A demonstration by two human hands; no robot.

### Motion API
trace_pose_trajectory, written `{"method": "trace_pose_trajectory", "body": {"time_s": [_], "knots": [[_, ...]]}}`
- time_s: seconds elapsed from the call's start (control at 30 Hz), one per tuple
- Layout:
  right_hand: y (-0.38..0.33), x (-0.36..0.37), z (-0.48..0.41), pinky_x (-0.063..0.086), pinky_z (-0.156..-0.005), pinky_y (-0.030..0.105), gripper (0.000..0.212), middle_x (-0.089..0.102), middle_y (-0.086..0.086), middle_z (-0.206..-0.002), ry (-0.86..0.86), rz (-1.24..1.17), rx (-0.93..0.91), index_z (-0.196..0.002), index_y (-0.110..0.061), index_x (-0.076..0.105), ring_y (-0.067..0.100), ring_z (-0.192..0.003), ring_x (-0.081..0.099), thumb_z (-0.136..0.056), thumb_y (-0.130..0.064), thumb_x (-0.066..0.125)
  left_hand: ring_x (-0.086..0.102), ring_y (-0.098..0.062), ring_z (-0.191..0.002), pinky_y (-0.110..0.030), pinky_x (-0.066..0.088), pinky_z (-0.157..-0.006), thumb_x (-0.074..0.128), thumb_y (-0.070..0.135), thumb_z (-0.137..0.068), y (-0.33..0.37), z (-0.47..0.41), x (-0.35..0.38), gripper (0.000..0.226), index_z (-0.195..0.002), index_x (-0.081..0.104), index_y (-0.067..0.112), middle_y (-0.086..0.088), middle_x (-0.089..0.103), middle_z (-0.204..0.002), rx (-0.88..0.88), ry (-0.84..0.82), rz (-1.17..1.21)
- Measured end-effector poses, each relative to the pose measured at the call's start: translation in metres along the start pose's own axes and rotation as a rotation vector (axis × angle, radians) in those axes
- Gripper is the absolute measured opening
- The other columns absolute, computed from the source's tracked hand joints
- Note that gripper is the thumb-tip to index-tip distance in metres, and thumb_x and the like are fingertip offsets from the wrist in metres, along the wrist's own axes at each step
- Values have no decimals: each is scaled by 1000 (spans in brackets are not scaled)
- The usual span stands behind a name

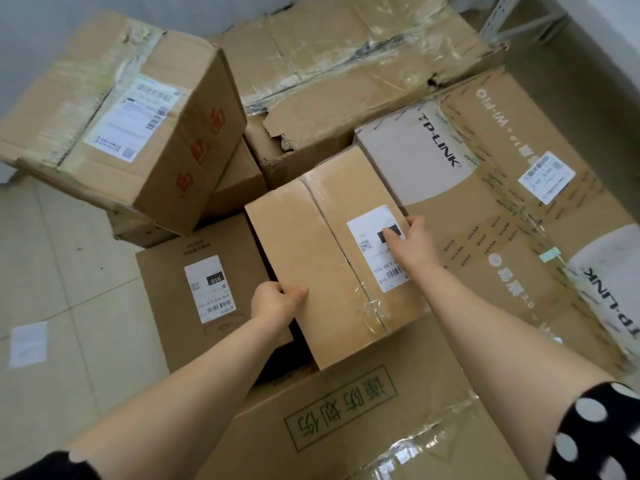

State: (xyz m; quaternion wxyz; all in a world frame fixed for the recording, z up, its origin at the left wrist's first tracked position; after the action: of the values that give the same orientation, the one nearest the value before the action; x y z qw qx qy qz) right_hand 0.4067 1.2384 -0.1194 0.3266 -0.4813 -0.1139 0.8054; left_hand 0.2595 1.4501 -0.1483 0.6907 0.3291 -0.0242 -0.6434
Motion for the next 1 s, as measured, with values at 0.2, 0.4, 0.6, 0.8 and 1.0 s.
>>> {"method": "trace_pose_trajectory", "body": {"time_s": [0.2,0.4,0.6,0.8,1.0], "knots": [[-1,31,-26,46,-94,46,43,57,14,-122,-10,154,-28,-120,-4,46,35,-112,55,-89,-30,58,61,-28,-103,-42,50,-95,75,25,-81,-8,-44,5,34,-104,64,2,-10,65,-109,-44,-34,-21],[9,69,-45,40,-80,35,40,42,15,-132,-79,267,36,-126,-1,45,35,-109,53,-91,-21,48,59,-31,-106,-42,49,-96,76,21,-80,-26,-85,11,41,-112,61,0,-13,64,-114,-104,9,-27],[19,101,-57,33,-106,42,47,39,18,-139,-77,246,74,-134,-2,40,36,-127,40,-90,-17,42,57,-31,-106,-33,46,-82,69,21,-87,-31,-104,20,38,-117,55,2,-12,59,-114,-81,34,-120],[23,119,-69,23,-113,43,55,31,17,-148,-121,246,-12,-145,-6,29,35,-136,29,-91,-11,38,57,-25,-103,-32,49,-83,56,7,-90,-37,-109,42,29,-119,52,6,-10,57,-116,44,-64,-290],[44,151,-42,13,-114,59,76,-7,5,-160,-425,537,-222,-150,-39,10,35,-146,-8,-91,-20,53,34,-25,-137,-30,35,-106,55,7,-93,-39,-91,66,71,-151,14,8,-9,27,-152,191,-171,-500]]}}
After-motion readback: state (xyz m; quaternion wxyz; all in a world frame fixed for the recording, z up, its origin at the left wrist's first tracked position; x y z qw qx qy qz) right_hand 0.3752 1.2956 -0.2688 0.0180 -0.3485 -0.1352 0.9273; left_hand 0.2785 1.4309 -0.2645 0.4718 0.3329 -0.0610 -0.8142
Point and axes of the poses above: each hand's wrist, its own z-axis away from the middle knuckle, its own x-axis out of the palm, y = z × x, the point moved 5 cm from there along -z, towards the middle knuckle
